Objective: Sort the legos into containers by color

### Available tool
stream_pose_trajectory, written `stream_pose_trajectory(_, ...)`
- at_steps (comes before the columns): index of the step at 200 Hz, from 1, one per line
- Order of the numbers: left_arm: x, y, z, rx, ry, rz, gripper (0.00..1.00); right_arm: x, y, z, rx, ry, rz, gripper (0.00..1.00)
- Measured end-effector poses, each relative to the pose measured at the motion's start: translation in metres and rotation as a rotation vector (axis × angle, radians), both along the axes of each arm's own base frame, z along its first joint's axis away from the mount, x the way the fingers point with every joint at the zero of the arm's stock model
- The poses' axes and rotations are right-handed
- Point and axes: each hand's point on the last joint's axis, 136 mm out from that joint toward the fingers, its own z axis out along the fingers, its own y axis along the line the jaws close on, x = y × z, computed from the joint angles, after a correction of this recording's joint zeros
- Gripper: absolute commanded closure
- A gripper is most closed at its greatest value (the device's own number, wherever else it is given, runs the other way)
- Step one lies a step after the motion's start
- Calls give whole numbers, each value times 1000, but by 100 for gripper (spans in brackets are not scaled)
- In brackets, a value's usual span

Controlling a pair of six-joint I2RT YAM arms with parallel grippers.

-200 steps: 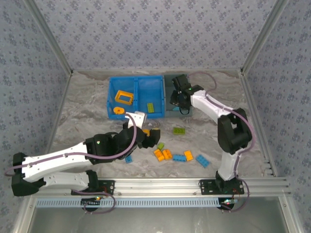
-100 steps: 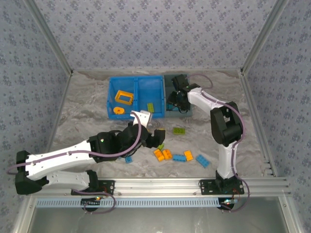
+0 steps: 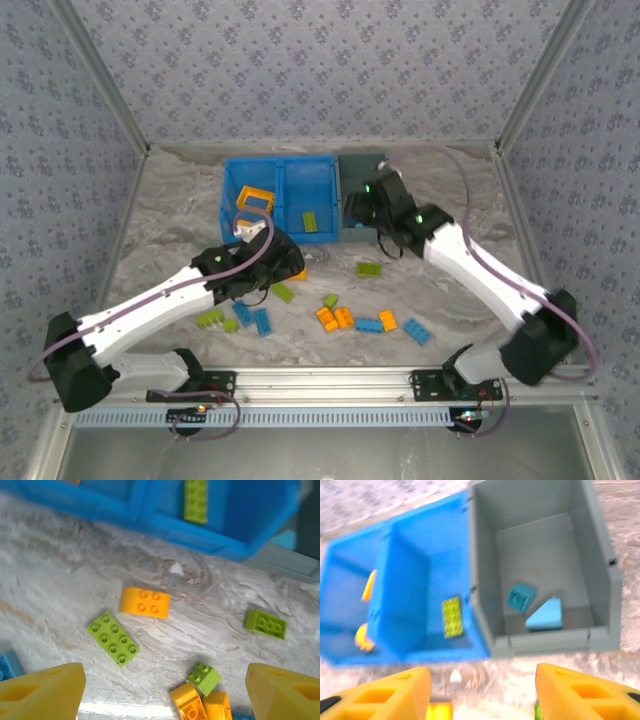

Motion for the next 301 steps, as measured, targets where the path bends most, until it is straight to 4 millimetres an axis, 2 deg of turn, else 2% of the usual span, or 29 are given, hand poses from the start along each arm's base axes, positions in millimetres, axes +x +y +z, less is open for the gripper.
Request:
stream_pose_trajectory(12,2,-3,-15,-32,57,71,18,-32,9,-6,-26,-38,95,37)
stream_pose_trajectory(29,4,-11,-34,-100,128,197,19,-67,15,-21,-71,-68,201,35)
stream_pose_trajectory(48,8,-20,-54,-162,194,338,23,-93,15,-34,-104,-87,277,35)
stream_pose_trajectory(67,10,-24,-76,-182,264,466,31,-106,9,-35,-104,-113,301,34)
stream_pose_trajectory(85,15,-28,-87,-180,315,570,37,-111,5,-27,-88,-144,302,34)
stream_pose_trajectory(119,29,-34,-93,-249,350,724,37,-119,6,-20,-78,-173,316,34)
stream_pose_trajectory(153,35,-28,-112,-246,389,824,34,-125,9,-23,-88,-169,333,34)
stream_pose_trajectory(180,41,-29,-122,-259,400,856,32,-126,9,-25,-94,-167,332,34)
stream_pose_trajectory(222,52,-28,-129,-280,400,886,35,-131,9,-37,-104,-146,337,34)
stream_pose_trajectory(265,53,-28,-137,-269,412,894,36,-134,9,-45,-104,-127,340,34)
stream_pose_trajectory(301,58,-32,-141,-268,442,903,43,-135,10,-45,-96,-125,338,34)
